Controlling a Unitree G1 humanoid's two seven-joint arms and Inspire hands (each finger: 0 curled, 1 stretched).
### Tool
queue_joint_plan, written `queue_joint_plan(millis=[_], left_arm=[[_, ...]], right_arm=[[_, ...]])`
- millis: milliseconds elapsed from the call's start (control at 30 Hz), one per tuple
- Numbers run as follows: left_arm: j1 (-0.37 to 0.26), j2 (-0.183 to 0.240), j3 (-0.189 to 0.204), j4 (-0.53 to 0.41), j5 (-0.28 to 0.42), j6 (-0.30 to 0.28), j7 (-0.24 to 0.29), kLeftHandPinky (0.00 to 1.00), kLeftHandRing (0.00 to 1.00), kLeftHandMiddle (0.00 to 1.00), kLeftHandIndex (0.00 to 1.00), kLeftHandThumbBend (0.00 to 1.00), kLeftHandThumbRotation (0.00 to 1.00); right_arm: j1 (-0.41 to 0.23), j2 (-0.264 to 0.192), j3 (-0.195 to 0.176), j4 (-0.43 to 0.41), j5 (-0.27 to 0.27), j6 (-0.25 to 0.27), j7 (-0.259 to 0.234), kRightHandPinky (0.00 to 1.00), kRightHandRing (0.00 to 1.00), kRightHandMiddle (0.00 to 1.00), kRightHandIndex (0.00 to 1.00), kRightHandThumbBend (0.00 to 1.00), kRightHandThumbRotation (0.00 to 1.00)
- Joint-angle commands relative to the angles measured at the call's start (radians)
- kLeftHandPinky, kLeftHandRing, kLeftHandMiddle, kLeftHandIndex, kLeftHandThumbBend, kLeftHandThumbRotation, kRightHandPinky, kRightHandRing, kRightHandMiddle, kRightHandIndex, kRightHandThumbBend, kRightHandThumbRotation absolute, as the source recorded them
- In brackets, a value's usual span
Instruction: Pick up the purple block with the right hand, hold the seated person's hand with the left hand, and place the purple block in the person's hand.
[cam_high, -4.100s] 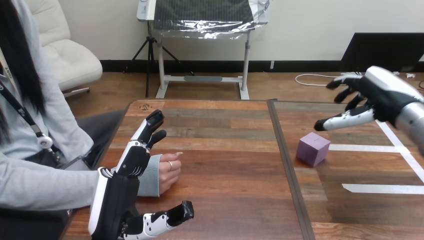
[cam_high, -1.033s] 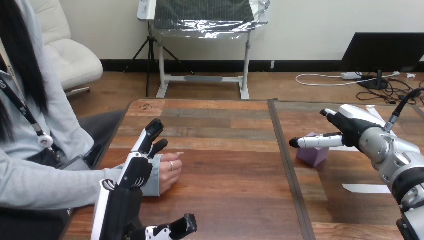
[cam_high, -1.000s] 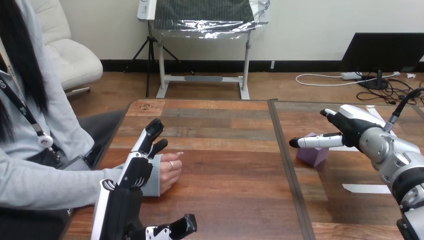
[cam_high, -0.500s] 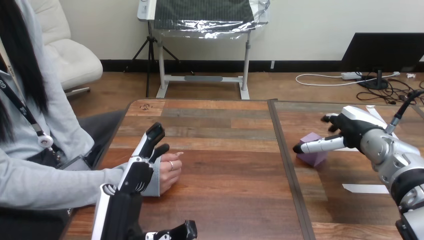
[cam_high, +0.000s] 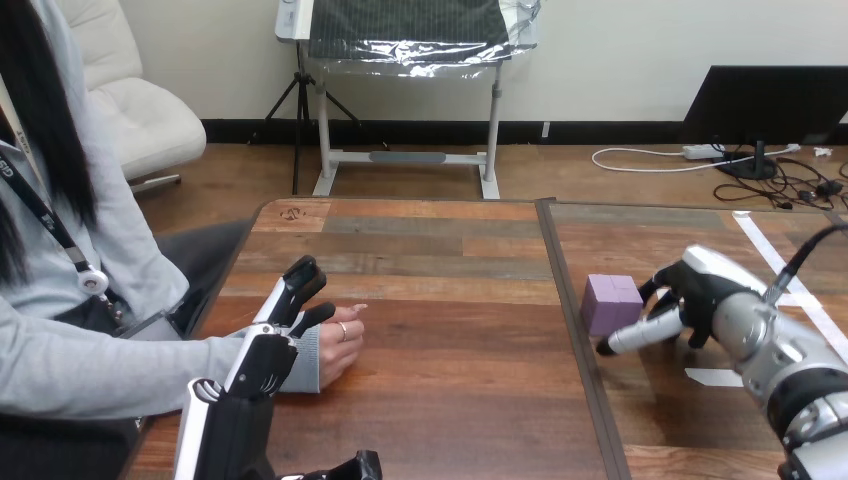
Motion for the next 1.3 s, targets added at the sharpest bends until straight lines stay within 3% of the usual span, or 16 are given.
queue_joint_plan(millis=[0,300,500,733,867,1267], left_arm=[[-0.024,-0.003,-0.002,-0.054,0.005,-0.005,0.007,0.82,0.91,0.94,0.9,1.0,0.58],[-0.008,0.006,-0.015,-0.078,-0.005,0.005,0.005,0.83,0.92,0.94,0.9,1.0,0.59],[-0.006,0.0,-0.012,-0.084,-0.003,0.006,0.007,0.84,0.92,0.94,0.9,1.0,0.6],[-0.007,-0.009,0.0,-0.081,0.007,0.005,0.008,0.86,0.93,0.94,0.9,1.0,0.6],[-0.011,-0.016,0.021,-0.077,0.027,-0.008,0.008,0.85,0.92,0.94,0.9,1.0,0.61],[-0.024,-0.006,-0.008,-0.057,0.004,-0.008,0.007,0.85,0.92,0.94,0.9,1.0,0.6]], right_arm=[[-0.02,0.014,0.005,-0.004,-0.005,0.011,-0.031,0.62,0.75,0.76,0.75,0.96,0.29],[-0.005,0.024,-0.014,-0.001,0.009,0.028,-0.043,0.66,0.71,0.73,0.67,0.93,0.13],[-0.007,0.027,-0.014,-0.003,0.01,0.037,-0.051,0.7,0.75,0.75,0.63,0.9,0.04],[-0.005,0.026,-0.015,-0.003,0.011,0.042,-0.065,0.52,0.64,0.7,0.6,0.87,0.01],[-0.004,0.025,-0.012,-0.003,0.007,0.043,-0.078,0.53,0.64,0.7,0.57,0.86,0.0],[-0.005,0.017,-0.029,-0.012,0.026,0.023,-0.105,0.5,0.6,0.64,0.55,0.84,0.0]])
